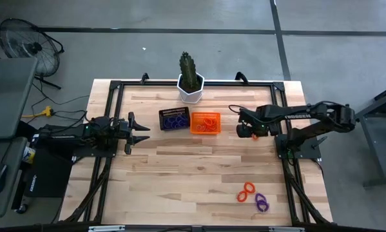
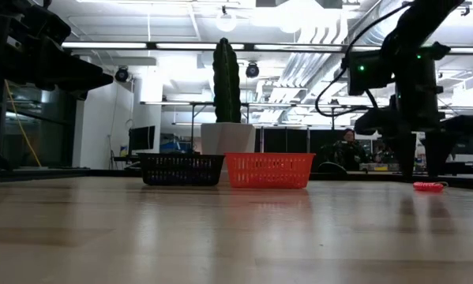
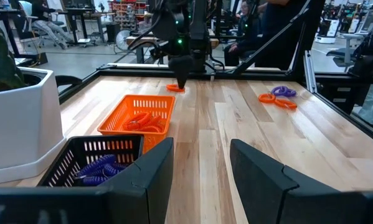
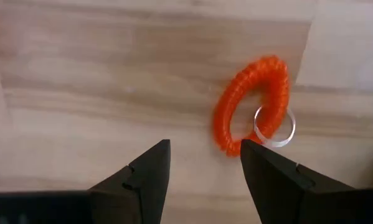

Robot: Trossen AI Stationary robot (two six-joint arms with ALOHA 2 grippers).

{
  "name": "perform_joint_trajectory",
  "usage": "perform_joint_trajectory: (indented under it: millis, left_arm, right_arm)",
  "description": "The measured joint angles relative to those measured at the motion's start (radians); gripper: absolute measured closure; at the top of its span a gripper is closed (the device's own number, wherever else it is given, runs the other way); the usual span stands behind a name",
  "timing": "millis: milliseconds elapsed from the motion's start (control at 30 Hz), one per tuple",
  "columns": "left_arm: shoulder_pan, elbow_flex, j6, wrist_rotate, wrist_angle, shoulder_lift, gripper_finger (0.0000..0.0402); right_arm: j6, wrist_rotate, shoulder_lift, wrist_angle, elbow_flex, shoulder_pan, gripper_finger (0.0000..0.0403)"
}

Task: Sort spring keychains
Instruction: Put the orange spring keychain in the orange bin

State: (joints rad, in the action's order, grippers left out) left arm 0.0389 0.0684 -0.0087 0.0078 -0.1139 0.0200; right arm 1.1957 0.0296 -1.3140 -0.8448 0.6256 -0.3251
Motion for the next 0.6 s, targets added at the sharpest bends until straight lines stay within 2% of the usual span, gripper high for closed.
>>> perform_joint_trajectory:
  millis: [333, 600]
  left_arm:
    - [0.0, 0.0, 0.0, 0.0, 0.0, 0.0, 0.0245]
    - [0.0, 0.0, 0.0, 0.0, 0.0, 0.0, 0.0245]
  right_arm:
    - [0.036, -0.048, 0.0, 0.113, -0.06, -0.038, 0.0213]
    - [0.059, -0.041, -0.013, 0.187, -0.099, -0.049, 0.0213]
